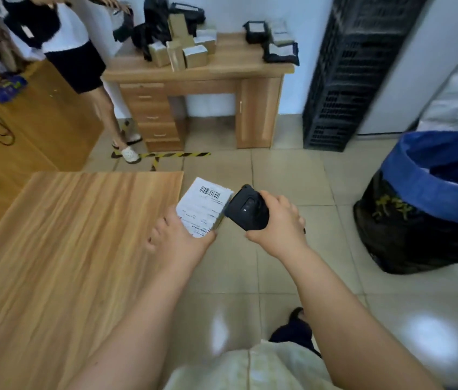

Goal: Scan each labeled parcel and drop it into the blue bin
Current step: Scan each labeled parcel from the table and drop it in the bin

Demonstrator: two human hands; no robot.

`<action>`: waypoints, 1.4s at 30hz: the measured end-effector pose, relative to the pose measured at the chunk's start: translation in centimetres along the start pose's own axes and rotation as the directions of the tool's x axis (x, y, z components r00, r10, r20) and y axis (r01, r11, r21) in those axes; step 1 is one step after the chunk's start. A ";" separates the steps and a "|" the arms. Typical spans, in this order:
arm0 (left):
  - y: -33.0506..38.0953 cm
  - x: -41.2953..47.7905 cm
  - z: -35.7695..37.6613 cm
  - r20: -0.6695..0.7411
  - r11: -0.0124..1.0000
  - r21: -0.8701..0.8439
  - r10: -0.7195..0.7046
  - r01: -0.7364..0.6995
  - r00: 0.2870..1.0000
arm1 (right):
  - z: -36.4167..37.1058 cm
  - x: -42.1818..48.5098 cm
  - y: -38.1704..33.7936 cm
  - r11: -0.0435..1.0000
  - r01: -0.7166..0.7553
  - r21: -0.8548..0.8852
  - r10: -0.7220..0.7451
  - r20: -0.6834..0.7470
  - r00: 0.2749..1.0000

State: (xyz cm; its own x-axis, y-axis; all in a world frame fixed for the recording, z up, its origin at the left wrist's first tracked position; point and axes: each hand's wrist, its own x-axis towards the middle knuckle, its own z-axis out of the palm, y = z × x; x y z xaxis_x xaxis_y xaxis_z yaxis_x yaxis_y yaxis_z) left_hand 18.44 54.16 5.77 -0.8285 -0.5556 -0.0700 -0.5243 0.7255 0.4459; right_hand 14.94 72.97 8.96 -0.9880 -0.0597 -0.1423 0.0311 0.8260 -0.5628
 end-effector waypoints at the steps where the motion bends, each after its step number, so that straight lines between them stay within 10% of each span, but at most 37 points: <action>1: 1.8 0.3 0.1 0.000 1.000 0.000 0.017 -0.017 1.000 | -1.0 0.6 0.9 1.000 -0.007 0.005 0.007 -0.013 1.000; 23: 47.6 3.9 18.1 0.177 0.909 -0.251 0.381 -0.333 0.907 | -28.6 14.9 32.7 0.938 -0.345 0.046 0.339 -0.339 0.877; 34: 65.7 6.7 29.9 0.291 0.772 -0.131 0.630 -0.622 0.721 | -35.5 23.2 45.5 0.792 -0.576 0.205 0.604 -0.403 0.687; 42: 82.7 10.2 39.5 0.415 0.499 -0.022 0.793 -0.866 0.446 | -41.9 34.2 53.6 0.676 -0.659 0.330 0.732 -0.411 0.544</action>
State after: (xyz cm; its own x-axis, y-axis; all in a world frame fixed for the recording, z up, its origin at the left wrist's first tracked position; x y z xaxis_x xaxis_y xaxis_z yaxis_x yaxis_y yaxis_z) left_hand -41.17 124.54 6.73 -0.8670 0.4959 -0.0485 0.4602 0.8344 0.3033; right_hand -23.56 138.70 8.08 -0.5770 0.8020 -0.1546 0.7221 0.4124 -0.5555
